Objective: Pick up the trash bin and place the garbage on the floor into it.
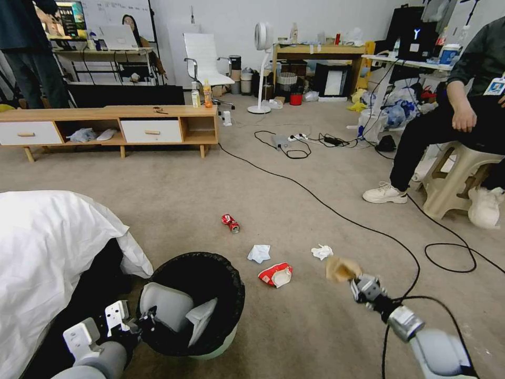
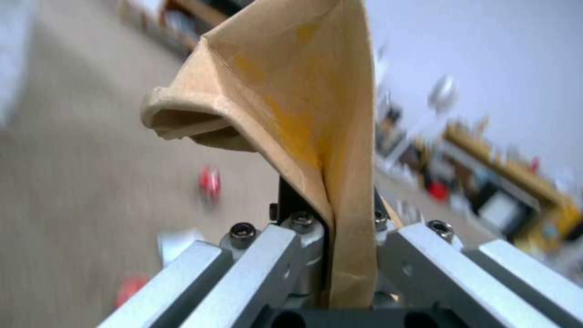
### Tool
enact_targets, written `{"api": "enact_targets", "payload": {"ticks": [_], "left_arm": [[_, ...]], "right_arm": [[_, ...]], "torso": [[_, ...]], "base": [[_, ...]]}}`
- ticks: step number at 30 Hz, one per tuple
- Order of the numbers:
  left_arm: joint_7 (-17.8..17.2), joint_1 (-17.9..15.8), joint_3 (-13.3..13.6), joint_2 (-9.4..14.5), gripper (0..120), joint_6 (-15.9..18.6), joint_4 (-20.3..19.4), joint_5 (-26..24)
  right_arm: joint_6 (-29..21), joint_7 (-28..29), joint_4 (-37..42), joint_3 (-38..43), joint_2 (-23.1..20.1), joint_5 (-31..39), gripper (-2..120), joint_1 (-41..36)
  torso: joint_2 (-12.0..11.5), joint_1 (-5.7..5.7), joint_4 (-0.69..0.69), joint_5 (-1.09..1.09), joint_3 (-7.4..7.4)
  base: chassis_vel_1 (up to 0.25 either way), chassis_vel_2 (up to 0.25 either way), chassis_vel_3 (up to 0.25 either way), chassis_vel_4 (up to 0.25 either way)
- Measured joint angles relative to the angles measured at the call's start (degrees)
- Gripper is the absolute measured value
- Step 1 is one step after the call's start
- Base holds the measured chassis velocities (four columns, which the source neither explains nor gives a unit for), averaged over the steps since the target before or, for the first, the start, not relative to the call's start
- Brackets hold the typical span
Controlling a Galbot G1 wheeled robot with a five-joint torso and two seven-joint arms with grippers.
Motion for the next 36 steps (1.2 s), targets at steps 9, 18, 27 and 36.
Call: {"api": "enact_targets", "payload": {"ticks": [9, 18, 27, 36], "left_arm": [[-0.7, -1.3, 4.6, -0.1, 5, 0.1, -0.1, 2.1], [-1.8, -3.5, 9.1, 0.4, 5, 0.4, 1.4, 3.9], [-3.1, -10.3, 15.9, 2.0, 5, 1.2, 7.1, 4.1], [-1.8, -13.5, 18.9, 2.2, 5, 0.6, 9.5, 3.3]], "right_arm": [[-4.4, 1.7, 16.8, -6.9, -0.9, 14.6, 0, -3.8], [-8.3, 2.9, 24.2, -11.6, -3.5, 24.1, 0, -4.2], [-9.8, 2.7, 25.6, -16.4, -6.7, 28.1, 0, -5.2], [-10.0, 2.4, 22.4, -20.2, -7.2, 24.4, 0, -5.9]], "torso": [[0.0, 0.0, 0.01, 0.01, 0.0], [0.0, 0.0, 0.01, 0.02, 0.0], [0.0, 0.0, 0.0, 0.02, 0.0], [0.0, 0.0, 0.0, 0.02, 0.0]], "base": [[0.0, 0.0, 0.0, 0.0], [0.0, 0.0, 0.0, 0.0], [0.0, 0.0, 0.0, 0.0], [0.0, 0.0, 0.0, 0.0]]}}
